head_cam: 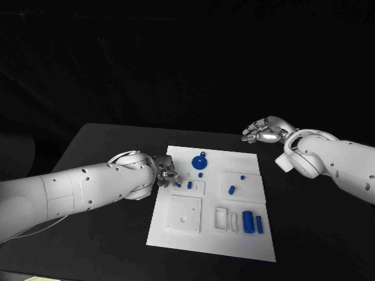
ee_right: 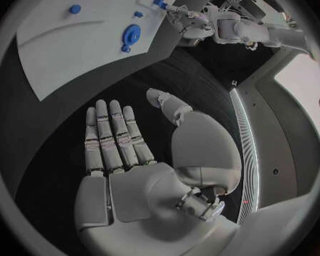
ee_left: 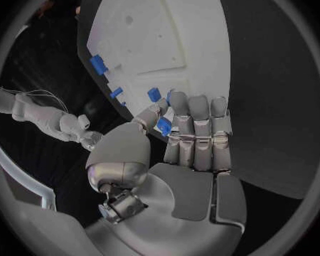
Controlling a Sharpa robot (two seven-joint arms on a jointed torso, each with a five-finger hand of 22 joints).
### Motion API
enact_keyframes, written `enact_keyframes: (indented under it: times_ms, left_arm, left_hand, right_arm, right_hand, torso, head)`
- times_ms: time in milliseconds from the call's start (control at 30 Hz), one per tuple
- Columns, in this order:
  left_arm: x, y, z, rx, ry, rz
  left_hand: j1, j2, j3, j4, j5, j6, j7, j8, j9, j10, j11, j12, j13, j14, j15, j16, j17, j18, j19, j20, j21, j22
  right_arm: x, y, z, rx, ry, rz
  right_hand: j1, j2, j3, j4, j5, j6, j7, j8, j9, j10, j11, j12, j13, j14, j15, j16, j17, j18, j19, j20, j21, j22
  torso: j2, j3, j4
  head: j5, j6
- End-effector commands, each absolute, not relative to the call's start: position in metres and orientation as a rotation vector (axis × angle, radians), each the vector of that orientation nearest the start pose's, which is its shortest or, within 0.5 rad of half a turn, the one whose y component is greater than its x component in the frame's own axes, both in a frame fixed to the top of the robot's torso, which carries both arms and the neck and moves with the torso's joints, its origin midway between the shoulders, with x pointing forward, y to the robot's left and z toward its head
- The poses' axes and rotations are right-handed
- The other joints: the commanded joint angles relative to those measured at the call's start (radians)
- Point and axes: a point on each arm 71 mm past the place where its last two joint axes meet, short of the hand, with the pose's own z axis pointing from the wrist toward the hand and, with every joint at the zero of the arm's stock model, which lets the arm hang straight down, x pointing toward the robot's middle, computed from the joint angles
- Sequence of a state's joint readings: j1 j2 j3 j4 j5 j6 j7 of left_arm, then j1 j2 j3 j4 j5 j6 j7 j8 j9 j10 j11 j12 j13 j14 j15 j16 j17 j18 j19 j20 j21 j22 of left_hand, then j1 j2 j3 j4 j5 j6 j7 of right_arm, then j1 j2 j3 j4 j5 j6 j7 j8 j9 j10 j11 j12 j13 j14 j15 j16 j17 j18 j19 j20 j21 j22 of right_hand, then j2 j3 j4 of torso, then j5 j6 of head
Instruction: Assemble the parts on the task board
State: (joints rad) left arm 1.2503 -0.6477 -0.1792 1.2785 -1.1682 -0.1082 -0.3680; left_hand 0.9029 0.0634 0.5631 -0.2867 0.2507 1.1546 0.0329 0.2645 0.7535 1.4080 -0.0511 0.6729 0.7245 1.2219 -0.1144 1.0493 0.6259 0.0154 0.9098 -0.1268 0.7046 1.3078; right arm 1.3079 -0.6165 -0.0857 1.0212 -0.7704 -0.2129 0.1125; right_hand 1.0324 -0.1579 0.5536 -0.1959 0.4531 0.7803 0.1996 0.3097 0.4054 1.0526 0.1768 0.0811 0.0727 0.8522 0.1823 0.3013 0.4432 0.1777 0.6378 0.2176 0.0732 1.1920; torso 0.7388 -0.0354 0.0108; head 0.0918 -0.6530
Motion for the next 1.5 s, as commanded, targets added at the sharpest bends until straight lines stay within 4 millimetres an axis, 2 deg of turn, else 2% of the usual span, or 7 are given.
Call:
enact_keyframes:
  times_ms: [33, 867, 933, 1033, 1300, 1433, 1500]
  left_arm:
    - [0.514, 0.191, -0.252, -0.12, 2.136, -0.391]
    - [0.515, 0.191, -0.253, -0.118, 2.151, -0.384]
    - [0.515, 0.189, -0.253, -0.117, 2.151, -0.383]
    - [0.515, 0.185, -0.253, -0.104, 2.155, -0.382]
    - [0.513, 0.18, -0.254, -0.066, 2.171, -0.371]
    - [0.513, 0.179, -0.254, -0.062, 2.172, -0.366]
    - [0.513, 0.179, -0.254, -0.061, 2.173, -0.366]
  left_hand:
    - [0.016, 0.003, 0.013, -0.007, 0.005, 0.01, -0.003, 0.005, 0.002, 0.018, -0.028, 0.004, 0.002, 0.002, -0.006, 0.007, 0.001, -0.015, 0.003, -0.077, 0.006, 0.022]
    - [0.026, -0.004, 0.016, -0.007, 0.007, 0.015, -0.005, 0.01, 0.005, 0.018, -0.029, 0.006, 0.004, 0.001, -0.005, 0.009, 0.0, -0.015, 0.0, -0.077, 0.008, 0.022]
    - [0.024, -0.004, 0.015, -0.006, 0.018, 0.016, -0.004, 0.012, 0.006, 0.019, -0.029, 0.008, 0.005, 0.002, -0.004, 0.01, 0.0, -0.015, -0.001, -0.076, 0.01, 0.022]
    - [0.004, -0.015, 0.01, -0.005, 0.094, 0.032, -0.007, 0.021, 0.008, 0.022, -0.03, 0.016, 0.011, 0.003, -0.004, 0.017, 0.001, -0.015, -0.001, -0.075, 0.015, 0.022]
    - [-0.02, -0.026, 0.006, -0.003, 0.097, 0.058, -0.015, 0.034, 0.009, 0.031, -0.035, 0.04, 0.024, 0.011, -0.006, 0.038, 0.008, -0.015, 0.001, -0.077, 0.02, 0.021]
    - [-0.022, -0.025, 0.016, -0.005, 0.128, 0.068, -0.019, 0.038, 0.008, 0.031, -0.039, 0.057, 0.035, 0.013, -0.006, 0.054, 0.013, -0.015, 0.0, -0.079, 0.023, 0.021]
    - [-0.018, -0.039, 0.059, 0.0, 0.099, 0.074, -0.022, 0.041, 0.007, 0.029, -0.041, 0.069, 0.041, 0.013, -0.007, 0.065, 0.015, -0.015, 0.001, -0.08, 0.024, 0.02]
  right_arm:
    - [0.581, -0.235, -0.169, 0.413, 1.689, 0.89]
    - [0.581, -0.234, -0.169, 0.412, 1.69, 0.892]
    - [0.581, -0.235, -0.169, 0.412, 1.69, 0.891]
    - [0.581, -0.235, -0.169, 0.412, 1.69, 0.891]
    - [0.581, -0.235, -0.169, 0.413, 1.69, 0.89]
    - [0.581, -0.235, -0.169, 0.413, 1.69, 0.89]
    - [0.581, -0.235, -0.169, 0.413, 1.69, 0.89]
  right_hand:
    - [-0.006, 0.004, -0.001, -0.005, -0.001, 0.003, 0.013, 0.001, -0.002, 0.003, 0.003, -0.002, -0.001, 0.002, -0.002, 0.003, 0.001, 0.009, 0.006, -0.002, -0.007, 0.001]
    - [-0.007, 0.005, -0.001, -0.006, -0.001, 0.003, 0.013, 0.001, -0.002, 0.002, 0.003, -0.002, -0.001, 0.001, -0.001, 0.003, 0.001, 0.009, 0.005, -0.001, -0.007, 0.0]
    - [-0.007, 0.005, -0.001, -0.006, -0.001, 0.003, 0.013, 0.001, -0.002, 0.002, 0.003, -0.002, -0.001, 0.001, -0.001, 0.003, 0.001, 0.009, 0.005, -0.001, -0.007, 0.0]
    - [-0.007, 0.005, -0.001, -0.006, -0.001, 0.002, 0.013, 0.001, -0.002, 0.002, 0.003, -0.002, -0.001, 0.001, -0.001, 0.003, 0.001, 0.009, 0.005, -0.001, -0.007, 0.0]
    - [-0.006, 0.005, -0.001, -0.006, -0.001, 0.002, 0.013, 0.001, -0.003, 0.002, 0.003, -0.003, -0.001, 0.001, -0.001, 0.003, 0.001, 0.009, 0.005, -0.001, -0.007, 0.0]
    - [-0.006, 0.005, -0.001, -0.007, 0.0, 0.002, 0.013, 0.001, -0.003, 0.002, 0.003, -0.003, -0.001, 0.001, -0.001, 0.003, 0.001, 0.009, 0.004, -0.001, -0.007, 0.0]
    - [-0.006, 0.005, 0.0, -0.007, 0.0, 0.002, 0.013, 0.001, -0.003, 0.002, 0.003, -0.003, -0.001, 0.001, -0.001, 0.003, 0.001, 0.01, 0.004, -0.001, -0.007, 0.0]
  torso:
    - [0.0, -0.0005, 0.0005]
    - [0.0, 0.0006, 0.0002]
    - [0.0, 0.0009, 0.0001]
    - [0.0, 0.0017, -0.0001]
    - [0.0, 0.0026, -0.0014]
    - [0.0, 0.0019, -0.0006]
    - [0.0, 0.0022, -0.001]
  head:
    - [0.0, -0.002]
    - [0.0, -0.004]
    - [0.0, -0.004]
    - [0.001, -0.005]
    - [0.001, -0.007]
    - [0.002, -0.007]
    - [0.001, -0.006]
